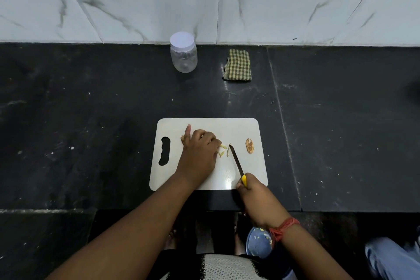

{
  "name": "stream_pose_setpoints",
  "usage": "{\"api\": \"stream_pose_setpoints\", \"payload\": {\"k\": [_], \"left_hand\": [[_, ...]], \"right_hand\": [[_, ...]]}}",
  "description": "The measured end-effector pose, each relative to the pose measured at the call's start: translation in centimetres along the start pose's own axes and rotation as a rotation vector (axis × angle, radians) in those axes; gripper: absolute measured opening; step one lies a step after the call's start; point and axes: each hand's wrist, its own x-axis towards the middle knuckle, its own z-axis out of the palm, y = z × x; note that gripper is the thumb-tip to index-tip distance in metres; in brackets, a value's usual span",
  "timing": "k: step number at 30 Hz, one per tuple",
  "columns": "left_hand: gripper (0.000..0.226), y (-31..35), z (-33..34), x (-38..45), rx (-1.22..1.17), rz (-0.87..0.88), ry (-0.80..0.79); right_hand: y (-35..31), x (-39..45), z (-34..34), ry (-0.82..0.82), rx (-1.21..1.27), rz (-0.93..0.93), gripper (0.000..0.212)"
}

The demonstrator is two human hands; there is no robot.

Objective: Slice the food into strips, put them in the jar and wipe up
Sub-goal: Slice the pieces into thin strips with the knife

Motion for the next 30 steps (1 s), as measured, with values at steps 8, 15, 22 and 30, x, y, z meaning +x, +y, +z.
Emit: {"api": "stream_pose_setpoints", "payload": {"k": [8,15,22,30], "left_hand": [[0.017,0.9,-0.5,1.3,0.031,-0.126,-0.062],[0.026,0.7,-0.7,1.4,-0.060,-0.219,0.011],[0.021,-0.7,-0.8,1.0,-0.017,-0.064,-0.032],[0.017,1.0,-0.6,1.7,-0.017,-0.106,-0.055]], "right_hand": [[-0.1,0.5,-0.6,0.011,0.028,0.000,0.022],[0.0,1.1,-0.5,0.009,0.061,0.020,0.021],[-0.1,1.6,-0.3,-0.001,0.045,0.018,0.022],[-0.2,2.0,-0.7,0.033,0.077,0.012,0.021]]}}
